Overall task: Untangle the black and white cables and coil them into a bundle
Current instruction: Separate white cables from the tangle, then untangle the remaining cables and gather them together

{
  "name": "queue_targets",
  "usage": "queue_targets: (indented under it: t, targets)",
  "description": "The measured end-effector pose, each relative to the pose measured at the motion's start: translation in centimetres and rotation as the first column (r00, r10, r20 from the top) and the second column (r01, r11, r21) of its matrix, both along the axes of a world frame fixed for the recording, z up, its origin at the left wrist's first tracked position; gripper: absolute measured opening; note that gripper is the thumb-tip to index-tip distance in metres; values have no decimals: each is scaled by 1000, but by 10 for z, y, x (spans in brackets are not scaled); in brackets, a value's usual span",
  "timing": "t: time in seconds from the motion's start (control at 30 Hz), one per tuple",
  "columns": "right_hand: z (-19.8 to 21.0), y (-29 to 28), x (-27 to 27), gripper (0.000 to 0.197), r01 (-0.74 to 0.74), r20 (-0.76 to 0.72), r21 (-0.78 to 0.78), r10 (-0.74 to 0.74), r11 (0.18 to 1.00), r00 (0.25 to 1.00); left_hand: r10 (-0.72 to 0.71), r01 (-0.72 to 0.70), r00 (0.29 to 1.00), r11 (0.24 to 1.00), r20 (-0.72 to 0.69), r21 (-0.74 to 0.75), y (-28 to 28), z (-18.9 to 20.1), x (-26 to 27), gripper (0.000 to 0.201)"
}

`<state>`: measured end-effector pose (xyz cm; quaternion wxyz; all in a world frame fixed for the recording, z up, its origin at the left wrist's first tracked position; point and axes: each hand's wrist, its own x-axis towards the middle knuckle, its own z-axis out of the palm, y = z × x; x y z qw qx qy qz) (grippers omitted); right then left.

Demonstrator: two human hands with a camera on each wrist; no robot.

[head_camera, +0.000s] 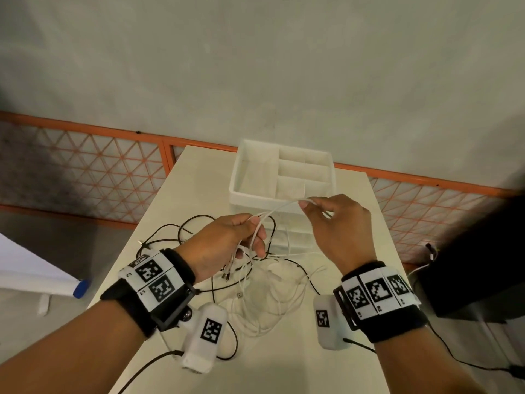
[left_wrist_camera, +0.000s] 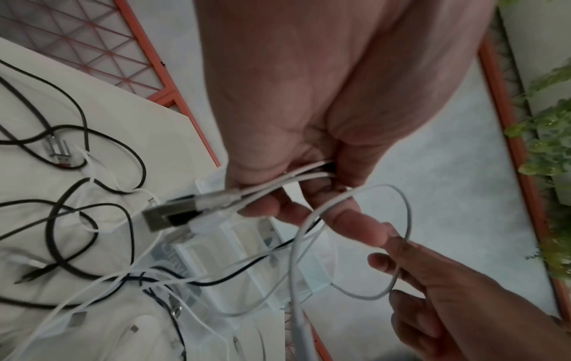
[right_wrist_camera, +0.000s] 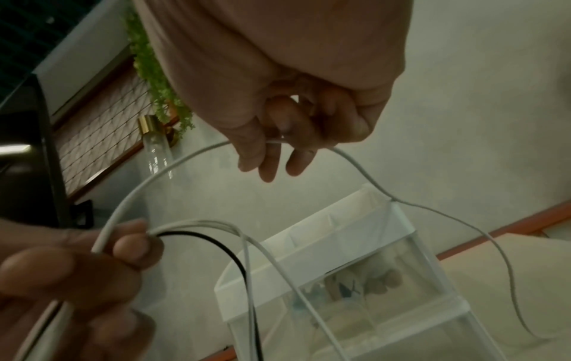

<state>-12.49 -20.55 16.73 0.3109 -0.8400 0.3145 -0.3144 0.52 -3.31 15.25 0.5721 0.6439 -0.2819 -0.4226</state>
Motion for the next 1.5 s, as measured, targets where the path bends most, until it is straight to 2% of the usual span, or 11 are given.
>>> queue_targets:
  t: [0.17, 0.4, 0.57, 0.63, 0.7, 0.83, 1.0, 1.17, 1.33, 1.43, 1.5]
  targets:
    - [-2, -3, -3, 20, 81, -64, -7, -81, 997, 995, -1, -8, 983, 999, -181, -47, -1, 2, 0, 31]
    - [-3, -7, -11, 31, 220, -339, 69, -184, 973, 923, 8, -8, 982, 1000, -187, 2, 1, 3, 4, 29]
    - [5, 8, -11, 66, -240, -336, 253, 317, 937, 887, -54, 54, 999, 998, -9, 38, -1, 14, 2, 43]
    - [5, 22, -5, 55, -423, -293, 268, 492, 865, 820, -114, 111, 989, 993, 95, 30, -5, 25, -5, 44]
    - [-7, 22, 3, 19, -397, -303, 252, 462, 883, 834, -116, 124, 977, 992, 179, -30, -6, 36, -8, 42]
    - [-46, -18, -8, 40, -69, -569, 156, 147, 985, 809, 8, 25, 987, 979, 160, -202, 6, 56, 7, 35]
    - [-67, -84, -32, 20, 284, -371, 229, -186, 931, 910, 27, -2, 960, 996, 280, -91, 28, 47, 32, 31]
    - [-16, -96, -18, 18, 114, 116, 275, -151, 955, 982, -227, 53, 852, 934, 472, 353, 28, 2, 39, 35]
    - [2, -89, -11, 7, -63, 241, 54, 48, 997, 969, -195, -46, 827, 911, 528, 409, 21, -31, 33, 41]
    - [-28, -93, -16, 5, -88, 20, 56, 87, 995, 996, -95, -155, 838, 903, 537, 401, 20, -46, 29, 42]
    - [-60, -95, -29, 37, 18, -263, 199, 36, 980, 964, -28, -205, 861, 895, 508, 396, 21, -51, 25, 44]
